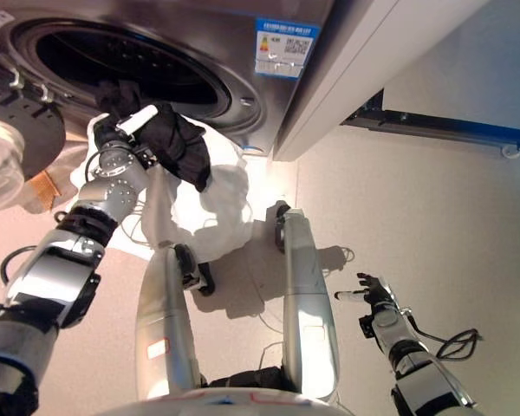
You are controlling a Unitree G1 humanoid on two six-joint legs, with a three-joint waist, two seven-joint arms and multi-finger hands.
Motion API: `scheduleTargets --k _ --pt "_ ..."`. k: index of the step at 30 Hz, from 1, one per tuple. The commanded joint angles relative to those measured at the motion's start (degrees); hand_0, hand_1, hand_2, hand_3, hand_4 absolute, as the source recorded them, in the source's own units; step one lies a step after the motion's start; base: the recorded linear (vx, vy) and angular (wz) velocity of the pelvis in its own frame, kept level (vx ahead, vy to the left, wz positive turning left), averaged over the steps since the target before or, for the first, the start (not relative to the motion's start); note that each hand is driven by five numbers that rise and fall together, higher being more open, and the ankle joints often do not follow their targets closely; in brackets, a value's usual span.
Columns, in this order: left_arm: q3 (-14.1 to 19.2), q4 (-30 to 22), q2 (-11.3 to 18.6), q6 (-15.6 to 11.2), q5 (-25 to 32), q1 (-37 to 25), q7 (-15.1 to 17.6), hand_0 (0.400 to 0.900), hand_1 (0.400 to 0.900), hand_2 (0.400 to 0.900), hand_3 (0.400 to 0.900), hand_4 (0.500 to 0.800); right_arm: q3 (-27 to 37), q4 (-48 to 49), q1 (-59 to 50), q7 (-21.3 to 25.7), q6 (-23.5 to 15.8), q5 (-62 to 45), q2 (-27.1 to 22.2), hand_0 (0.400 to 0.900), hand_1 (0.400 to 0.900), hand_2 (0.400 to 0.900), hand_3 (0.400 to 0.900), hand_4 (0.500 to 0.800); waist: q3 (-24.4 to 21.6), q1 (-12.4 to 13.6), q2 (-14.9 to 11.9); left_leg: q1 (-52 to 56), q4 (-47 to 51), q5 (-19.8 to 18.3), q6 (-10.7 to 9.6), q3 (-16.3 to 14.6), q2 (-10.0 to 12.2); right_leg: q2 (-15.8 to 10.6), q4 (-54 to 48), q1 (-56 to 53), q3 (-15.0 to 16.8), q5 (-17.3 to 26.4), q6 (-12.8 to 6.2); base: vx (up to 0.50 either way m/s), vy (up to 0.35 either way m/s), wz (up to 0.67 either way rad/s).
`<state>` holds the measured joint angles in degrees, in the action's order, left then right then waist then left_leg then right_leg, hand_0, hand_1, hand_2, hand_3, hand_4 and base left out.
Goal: Put the clothes in the basket into the washing machine.
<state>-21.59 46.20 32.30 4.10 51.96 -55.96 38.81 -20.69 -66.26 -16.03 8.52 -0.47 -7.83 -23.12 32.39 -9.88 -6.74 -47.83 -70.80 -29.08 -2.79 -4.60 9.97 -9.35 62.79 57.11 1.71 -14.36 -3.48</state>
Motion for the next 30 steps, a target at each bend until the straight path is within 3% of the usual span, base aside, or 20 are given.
scheduleTargets --k 1,8,21,22,25,30 --pt "-5.13 -6.14 4.34 -4.87 -6.16 -12.94 1.5 0.4 0.4 0.4 0.4 0.5 2.3 -4.85 7.94 0.44 1.05 0.62 -6.92 0.9 0.9 0.9 0.9 0.8 -8.05 -2.55 3.59 0.68 8.43 4.92 2.78 2.26 2.26 -2.49 -8.39 -6.86 -0.17 1.86 -0.54 0.07 -0.01 -0.11" --pt "-7.05 -4.31 8.12 -4.69 -6.35 -17.29 2.32 0.4 0.4 0.4 0.4 0.5 3.71 -6.06 9.21 0.25 0.86 0.67 -8.35 0.9 0.9 0.9 0.9 0.8 -8.41 -4.28 4.09 2.6 10.86 5.7 1.89 0.54 3.11 -2.45 -11.05 -7.9 0.23 2.84 -0.64 0.05 0.012 -0.15" --pt "-9.32 -2.02 12.18 -8.82 -3.14 -22.99 3.54 0.4 0.4 0.4 0.4 0.5 8.57 -9.6 12.84 -1.64 1.2 0.9 -10.74 0.9 0.9 0.9 0.9 0.8 -7.25 -6.63 3.67 0.09 8.06 5.49 1.35 0.29 4.0 -0.55 -10.35 -5.31 1.38 2.81 -0.26 0.03 0.018 -0.15" --pt "-9.48 -1.91 12.17 -8.44 -2.42 -23.09 3.34 0.9 0.9 0.9 0.9 0.8 8.95 -9.82 13.18 -1.81 1.12 1.18 -10.69 0.9 0.9 0.9 0.9 0.8 -7.07 -6.71 3.55 -0.4 7.56 5.49 1.38 0.48 4.04 -0.31 -9.92 -4.87 1.48 2.74 -0.25 0.01 -0.007 -0.05" --pt "-10.32 -1.76 12.11 -9.22 -2.1 -23.8 3.38 0.9 0.9 0.9 0.9 0.8 9.32 -9.61 13.62 -2.07 0.88 1.59 -10.61 0.9 0.9 0.9 0.9 0.8 -6.57 -6.82 3.26 -2.51 5.92 5.26 1.45 1.14 4.01 0.24 -8.96 -3.33 1.82 2.65 -0.25 0.0 -0.003 -0.01" --pt "-10.49 -2.28 11.78 -7.86 -1.71 -23.99 3.53 0.9 0.9 0.9 0.9 0.8 8.19 -9.24 13.07 -1.9 -0.93 1.18 -9.99 0.9 0.9 0.9 0.9 0.8 -6.02 -6.44 3.32 -4.51 4.9 4.64 1.76 1.69 3.57 0.7 -8.35 -2.02 1.97 2.49 -0.24 -0.03 -0.025 0.07"
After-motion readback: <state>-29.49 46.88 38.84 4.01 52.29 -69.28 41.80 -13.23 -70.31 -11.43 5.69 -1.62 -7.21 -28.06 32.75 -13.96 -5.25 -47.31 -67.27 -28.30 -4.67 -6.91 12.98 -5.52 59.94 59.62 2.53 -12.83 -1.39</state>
